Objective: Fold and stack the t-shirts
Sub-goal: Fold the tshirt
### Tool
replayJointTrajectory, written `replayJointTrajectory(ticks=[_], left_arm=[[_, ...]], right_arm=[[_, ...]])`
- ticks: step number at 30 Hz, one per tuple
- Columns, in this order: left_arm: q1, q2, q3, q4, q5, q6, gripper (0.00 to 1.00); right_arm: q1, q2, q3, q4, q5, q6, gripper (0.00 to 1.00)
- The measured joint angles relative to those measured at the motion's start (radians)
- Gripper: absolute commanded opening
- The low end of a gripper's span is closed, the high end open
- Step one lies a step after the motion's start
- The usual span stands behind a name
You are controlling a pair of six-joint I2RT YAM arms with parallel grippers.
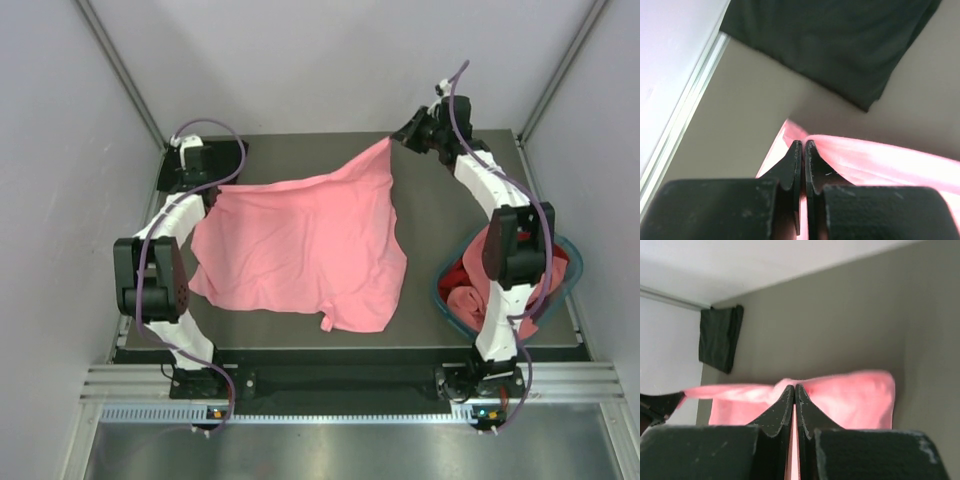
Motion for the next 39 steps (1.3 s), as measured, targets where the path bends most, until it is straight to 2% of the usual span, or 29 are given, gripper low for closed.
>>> replayJointTrajectory(ticks=[15,26,27,29,30,31,32,33,34,35,39], left_arm=[[0.072,-0.001,-0.022,-0.236,0.055,-0.017,0.00],[0.082,0.045,-0.022,-0.336,0.072,-0.038,0.00],[0.083,0.052,-0.022,-0.341,0.073,-0.040,0.03],[0.082,0.066,-0.021,-0.354,0.075,-0.044,0.28],[0.082,0.076,-0.019,-0.366,0.074,-0.051,0.35],[0.083,0.082,-0.018,-0.374,0.073,-0.053,0.50],[0.083,0.090,-0.015,-0.385,0.068,-0.056,0.56],[0.084,0.092,-0.014,-0.395,0.063,-0.068,0.75],[0.084,0.092,-0.014,-0.407,0.058,-0.069,0.84],[0.086,0.090,-0.014,-0.416,0.050,-0.079,0.89],[0.098,0.053,-0.014,-0.429,0.036,-0.104,0.89]], right_arm=[[0.005,-0.391,-0.370,-0.278,-0.026,0.025,0.00],[0.023,-0.499,-0.637,-0.369,-0.031,-0.018,0.00],[0.026,-0.500,-0.655,-0.378,-0.031,-0.021,0.00],[0.028,-0.499,-0.678,-0.391,-0.032,-0.029,0.06],[0.029,-0.499,-0.685,-0.401,-0.034,-0.036,0.09],[0.030,-0.499,-0.686,-0.414,-0.039,-0.045,0.19],[0.030,-0.499,-0.686,-0.424,-0.043,-0.052,0.27],[0.030,-0.499,-0.686,-0.432,-0.047,-0.064,0.34],[0.030,-0.499,-0.684,-0.442,-0.045,-0.079,0.45],[0.030,-0.499,-0.681,-0.454,-0.040,-0.090,0.48],[0.029,-0.476,-0.608,-0.502,-0.011,-0.147,0.52]])
